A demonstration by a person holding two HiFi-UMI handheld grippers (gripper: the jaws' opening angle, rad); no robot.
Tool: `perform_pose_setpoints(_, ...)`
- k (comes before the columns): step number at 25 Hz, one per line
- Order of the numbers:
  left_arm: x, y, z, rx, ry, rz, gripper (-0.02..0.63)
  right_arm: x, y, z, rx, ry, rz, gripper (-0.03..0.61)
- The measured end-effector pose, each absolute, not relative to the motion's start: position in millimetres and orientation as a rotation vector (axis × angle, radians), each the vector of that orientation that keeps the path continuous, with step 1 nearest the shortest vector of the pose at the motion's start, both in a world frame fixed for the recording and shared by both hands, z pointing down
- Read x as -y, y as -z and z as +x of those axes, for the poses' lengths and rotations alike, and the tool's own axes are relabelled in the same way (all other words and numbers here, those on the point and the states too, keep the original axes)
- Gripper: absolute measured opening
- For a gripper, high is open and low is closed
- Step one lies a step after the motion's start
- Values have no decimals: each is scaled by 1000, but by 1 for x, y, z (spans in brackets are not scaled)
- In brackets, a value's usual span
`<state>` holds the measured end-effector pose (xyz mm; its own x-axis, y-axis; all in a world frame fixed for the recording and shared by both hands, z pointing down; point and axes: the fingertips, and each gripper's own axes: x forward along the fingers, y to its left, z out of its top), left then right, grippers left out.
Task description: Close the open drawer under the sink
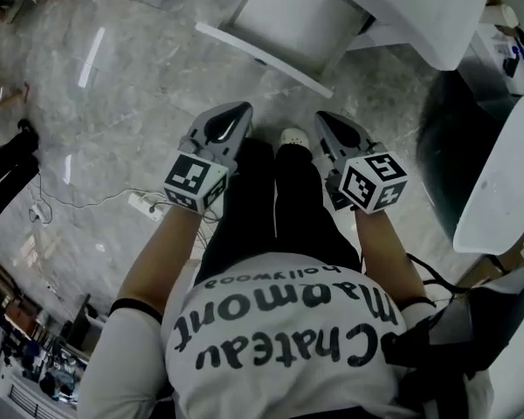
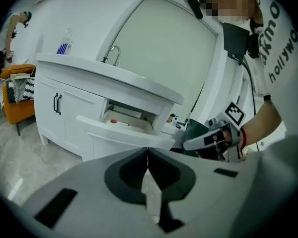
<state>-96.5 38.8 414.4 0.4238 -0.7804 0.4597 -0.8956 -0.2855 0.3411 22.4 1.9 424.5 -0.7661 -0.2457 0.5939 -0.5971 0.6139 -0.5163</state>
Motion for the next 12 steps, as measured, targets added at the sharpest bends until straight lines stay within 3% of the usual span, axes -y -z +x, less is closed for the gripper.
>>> perform_pose_setpoints(10,-6,-497,-107,1318,-335,2152,9,-24,-496,38,2248,-1164,891,12)
perform_pose_setpoints(11,-1,-503,-107,1315,-341,2152,19,-26,-500,40,2239,-1173,900,12)
perform_pose_setpoints(12,4,-510,-107,1313,-354,2152,83,-27,-504,42,2230,-1180,906,12)
